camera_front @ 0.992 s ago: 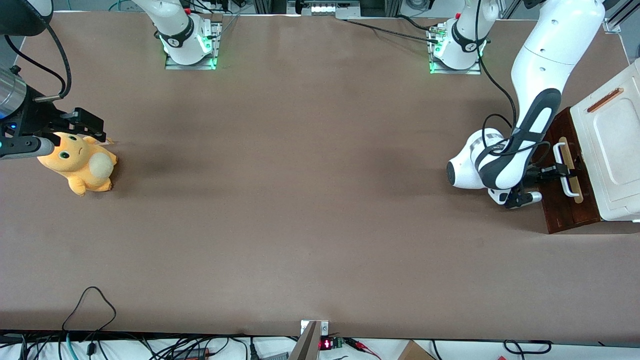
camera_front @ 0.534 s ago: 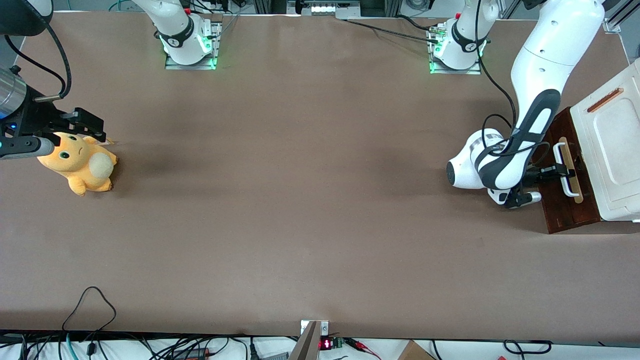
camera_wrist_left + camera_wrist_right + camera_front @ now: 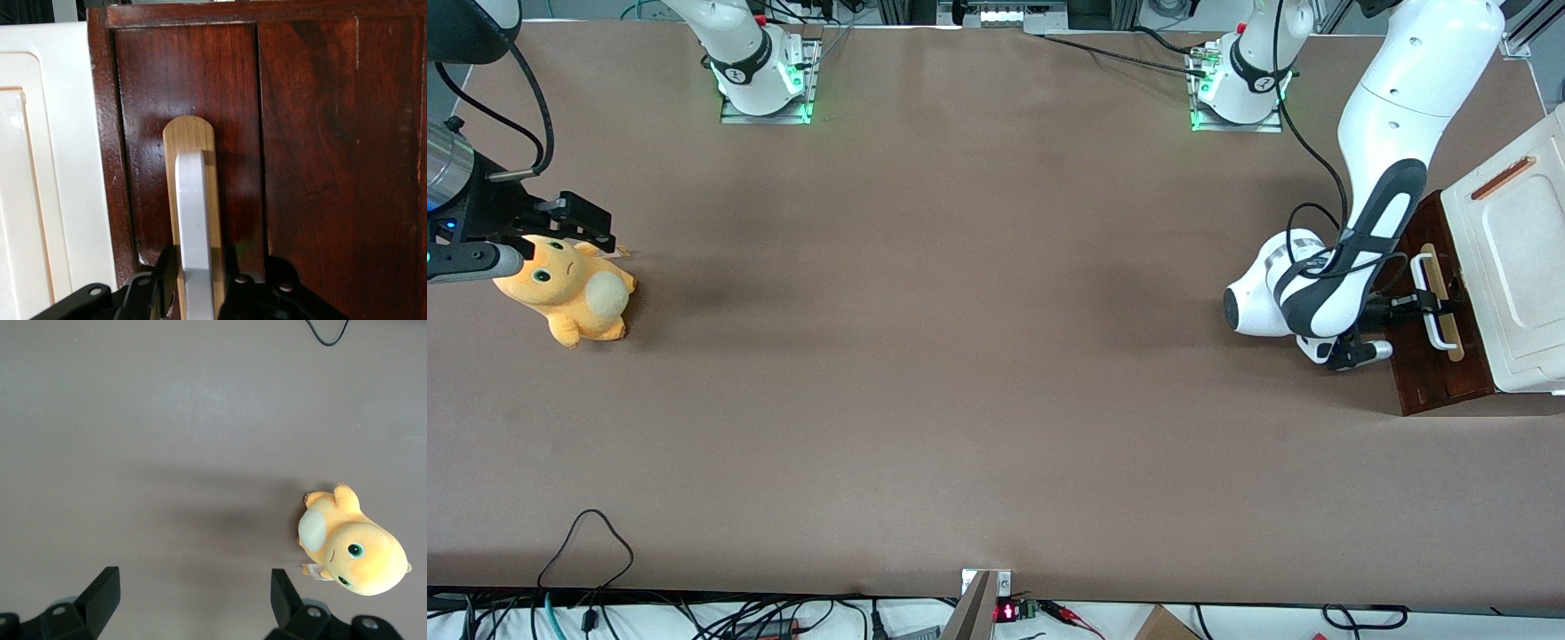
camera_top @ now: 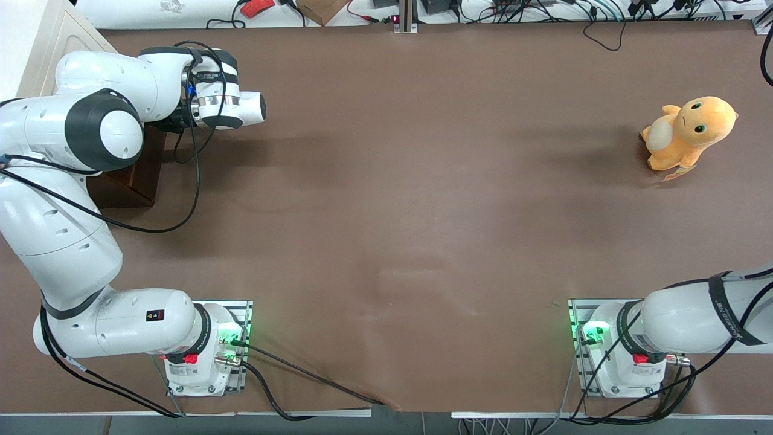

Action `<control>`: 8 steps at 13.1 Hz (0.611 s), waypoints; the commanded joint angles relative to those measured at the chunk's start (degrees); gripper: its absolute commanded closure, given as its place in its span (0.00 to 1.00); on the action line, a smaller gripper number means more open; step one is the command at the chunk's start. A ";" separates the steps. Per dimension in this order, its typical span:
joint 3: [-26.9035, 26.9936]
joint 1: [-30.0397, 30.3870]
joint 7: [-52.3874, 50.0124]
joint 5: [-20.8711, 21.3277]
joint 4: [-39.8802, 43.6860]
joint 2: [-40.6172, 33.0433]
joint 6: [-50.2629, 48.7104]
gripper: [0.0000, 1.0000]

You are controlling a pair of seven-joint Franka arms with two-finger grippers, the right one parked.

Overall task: Open lower drawer with left arm only
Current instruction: 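Close the left gripper around the white bar handle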

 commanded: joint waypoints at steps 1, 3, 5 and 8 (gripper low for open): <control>-0.34 0.58 -0.51 1.88 -0.33 0.02 -0.48 0.80; -0.34 0.58 -0.42 2.32 -0.67 0.02 -0.48 0.89; -0.34 0.58 -0.42 2.32 -0.77 0.02 -0.48 0.92; -0.51 0.32 -0.42 2.32 -0.68 0.02 -0.56 0.94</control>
